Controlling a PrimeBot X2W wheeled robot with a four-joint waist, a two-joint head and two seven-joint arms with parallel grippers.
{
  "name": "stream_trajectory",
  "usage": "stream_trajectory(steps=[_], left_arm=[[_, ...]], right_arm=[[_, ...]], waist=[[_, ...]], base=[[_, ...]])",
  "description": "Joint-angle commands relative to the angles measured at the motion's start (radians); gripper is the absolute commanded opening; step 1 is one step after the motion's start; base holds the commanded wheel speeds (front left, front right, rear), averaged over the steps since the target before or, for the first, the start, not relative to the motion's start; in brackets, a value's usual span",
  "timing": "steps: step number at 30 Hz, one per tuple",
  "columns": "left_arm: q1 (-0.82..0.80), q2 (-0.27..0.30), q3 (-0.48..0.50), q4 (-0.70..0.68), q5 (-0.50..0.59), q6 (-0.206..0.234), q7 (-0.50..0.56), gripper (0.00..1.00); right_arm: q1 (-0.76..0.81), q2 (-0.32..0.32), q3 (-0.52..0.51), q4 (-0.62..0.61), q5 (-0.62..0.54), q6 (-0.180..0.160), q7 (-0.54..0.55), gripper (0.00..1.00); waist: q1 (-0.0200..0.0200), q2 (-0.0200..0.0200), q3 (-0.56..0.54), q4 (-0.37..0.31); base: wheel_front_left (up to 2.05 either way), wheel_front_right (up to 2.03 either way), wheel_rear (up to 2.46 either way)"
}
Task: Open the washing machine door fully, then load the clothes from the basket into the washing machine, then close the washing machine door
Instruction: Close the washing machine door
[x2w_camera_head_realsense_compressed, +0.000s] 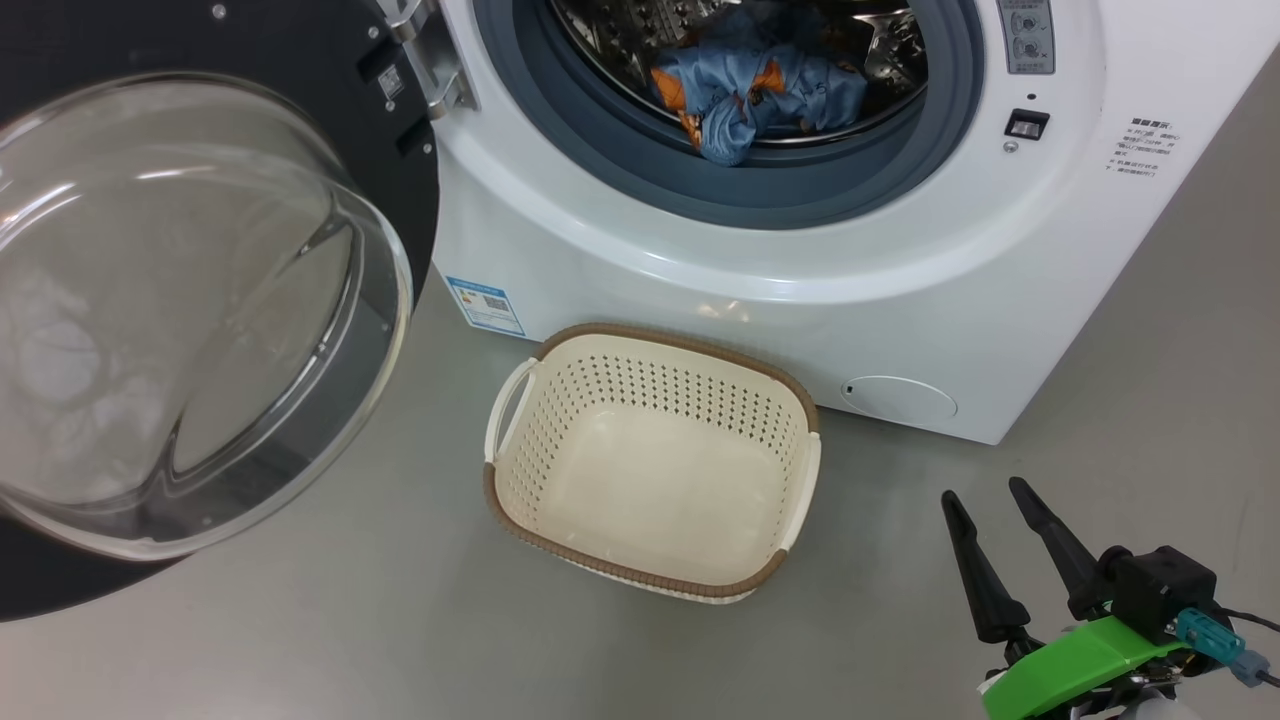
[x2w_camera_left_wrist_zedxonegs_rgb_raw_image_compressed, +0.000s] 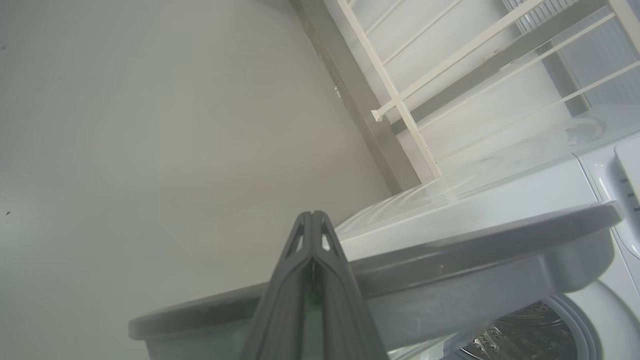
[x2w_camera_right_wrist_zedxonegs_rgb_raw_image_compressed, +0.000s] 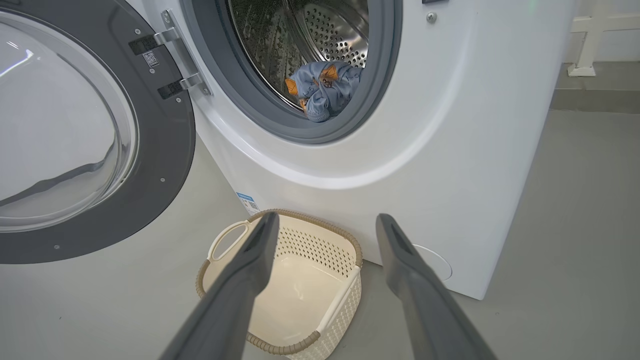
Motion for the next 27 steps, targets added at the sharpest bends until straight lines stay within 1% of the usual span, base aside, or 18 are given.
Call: stream_trajectory(steps=[1,7,11,16,20,27], left_arm=[[-0.028,0.074,0.023,-0.015,-0.003,-0.003,0.01,0.0],[-0.015,0.06,-0.001,-0.019,-0.015,-0.003,0.064,0.0],[-0.005,0.048,-0.016,-0.049,-0.031,-0.003,0.11,0.0],[0.019,0.043,-0.038,-0.112,-0.045,-0.003,0.169,0.0],[0.054,0.038,-0.057,-0.183,-0.073,-0.003,0.249,0.0],[0.094,0.038,-0.07,-0.295,-0.111,-0.003,0.34,0.0]], right_arm=[[-0.016,-0.005,0.019,-0.022,-0.008,0.002,-0.005,1.0],[-0.012,-0.008,0.012,-0.022,-0.007,0.002,-0.005,1.0],[-0.008,-0.009,0.007,-0.022,-0.007,0.002,-0.005,1.0],[-0.006,-0.006,0.006,-0.021,-0.009,0.002,-0.005,1.0],[0.001,-0.007,0.002,-0.021,-0.006,0.002,-0.005,1.0],[0.013,-0.009,-0.006,-0.022,-0.003,0.002,-0.005,1.0]], waist=[[0.0,-0.0001,-0.002,0.001],[0.0,-0.0001,-0.012,0.002],[0.0,-0.0001,-0.017,0.006],[0.0,-0.0001,-0.026,0.007],[0.0,-0.0001,-0.042,0.007],[0.0,-0.0001,-0.058,0.01]], base=[[0.0,0.0,0.0],[0.0,0.0,0.0],[0.0,0.0,0.0],[0.0,0.0,0.0],[0.0,0.0,0.0],[0.0,0.0,0.0]])
